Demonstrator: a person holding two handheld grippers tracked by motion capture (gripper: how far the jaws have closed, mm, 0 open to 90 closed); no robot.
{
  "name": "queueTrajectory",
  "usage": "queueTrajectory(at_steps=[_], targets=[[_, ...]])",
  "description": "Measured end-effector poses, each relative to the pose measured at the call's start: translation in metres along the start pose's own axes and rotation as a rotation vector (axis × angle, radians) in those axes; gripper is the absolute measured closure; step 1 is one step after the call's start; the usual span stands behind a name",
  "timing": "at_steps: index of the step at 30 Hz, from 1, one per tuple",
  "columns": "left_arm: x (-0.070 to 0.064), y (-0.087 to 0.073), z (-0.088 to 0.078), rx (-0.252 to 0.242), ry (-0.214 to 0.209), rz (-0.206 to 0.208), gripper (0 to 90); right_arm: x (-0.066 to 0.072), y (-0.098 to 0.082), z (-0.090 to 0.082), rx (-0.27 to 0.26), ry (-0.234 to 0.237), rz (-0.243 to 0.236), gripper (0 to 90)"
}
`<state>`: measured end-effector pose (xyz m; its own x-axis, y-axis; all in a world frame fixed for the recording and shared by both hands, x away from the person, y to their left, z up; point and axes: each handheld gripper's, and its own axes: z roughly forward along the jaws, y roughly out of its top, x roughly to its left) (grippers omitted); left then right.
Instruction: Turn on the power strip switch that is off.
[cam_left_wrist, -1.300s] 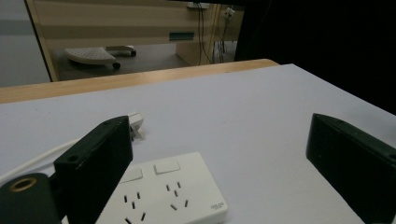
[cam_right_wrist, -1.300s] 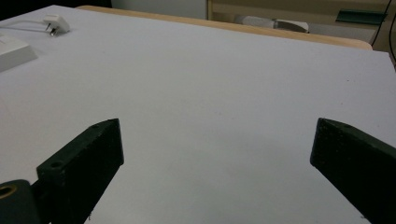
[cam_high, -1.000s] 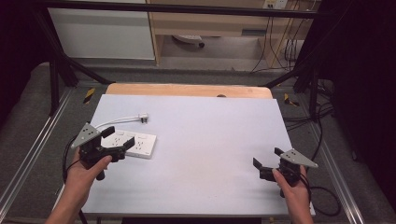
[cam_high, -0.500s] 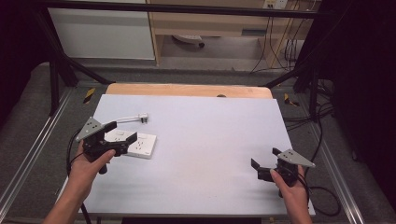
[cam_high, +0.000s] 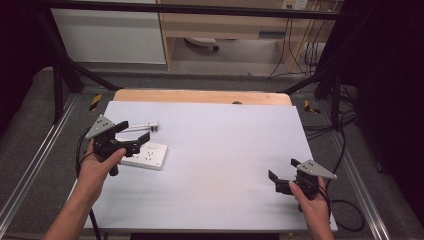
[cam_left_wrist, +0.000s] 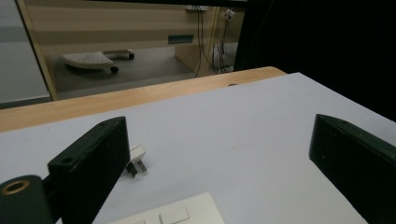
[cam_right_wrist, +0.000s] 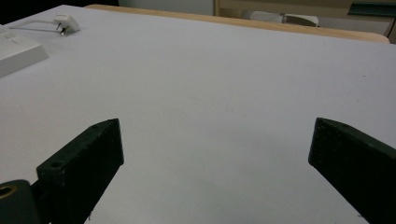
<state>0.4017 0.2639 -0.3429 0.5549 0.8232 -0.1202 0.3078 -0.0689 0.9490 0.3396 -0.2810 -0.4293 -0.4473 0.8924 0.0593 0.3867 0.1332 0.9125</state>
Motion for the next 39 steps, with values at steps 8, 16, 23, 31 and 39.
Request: queueTrajectory(at_steps=[8, 16, 23, 31, 39], targets=[[0.002, 0.007, 0.007, -0.007, 0.012, 0.016, 5.5, 0.0, -0.001, 0.0, 0.003, -0.001, -0.005, 3.3], [0.003, 0.009, 0.015, 0.0, 0.034, 0.033, 5.6, -0.001, -0.001, 0.0, 0.003, -0.001, 0.003, 3.1], [0.002, 0.009, 0.023, -0.002, 0.05, 0.041, 6.1, -0.001, -0.001, 0.0, 0.009, 0.0, 0.0, 2.9], [0.004, 0.01, 0.03, -0.009, 0.075, 0.042, 7.0, -0.001, -0.001, 0.001, 0.011, 0.003, -0.001, 2.9], [0.006, 0.01, 0.038, -0.019, 0.095, 0.065, 8.2, -0.001, -0.001, 0.002, 0.015, 0.003, 0.0, 2.9]])
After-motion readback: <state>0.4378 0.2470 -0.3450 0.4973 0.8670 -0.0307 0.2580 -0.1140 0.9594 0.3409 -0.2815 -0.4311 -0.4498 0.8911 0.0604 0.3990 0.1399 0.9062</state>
